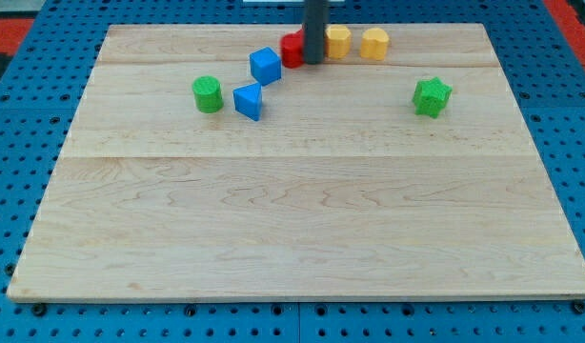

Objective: Push the cube into the triangle

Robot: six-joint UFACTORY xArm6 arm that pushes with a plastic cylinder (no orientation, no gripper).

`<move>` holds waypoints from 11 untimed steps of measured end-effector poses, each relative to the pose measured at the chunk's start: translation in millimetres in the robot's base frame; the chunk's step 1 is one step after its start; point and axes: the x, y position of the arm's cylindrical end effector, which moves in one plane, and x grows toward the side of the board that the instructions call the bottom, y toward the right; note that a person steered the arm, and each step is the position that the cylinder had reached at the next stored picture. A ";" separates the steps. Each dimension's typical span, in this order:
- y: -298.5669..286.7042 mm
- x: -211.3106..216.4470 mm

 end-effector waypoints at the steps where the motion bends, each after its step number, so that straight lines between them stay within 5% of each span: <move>1: -93.6 -0.3; 4: -76.0 -7.9; 6: -55.1 34.5; 8: 22.7 49.3; 11: -39.7 87.4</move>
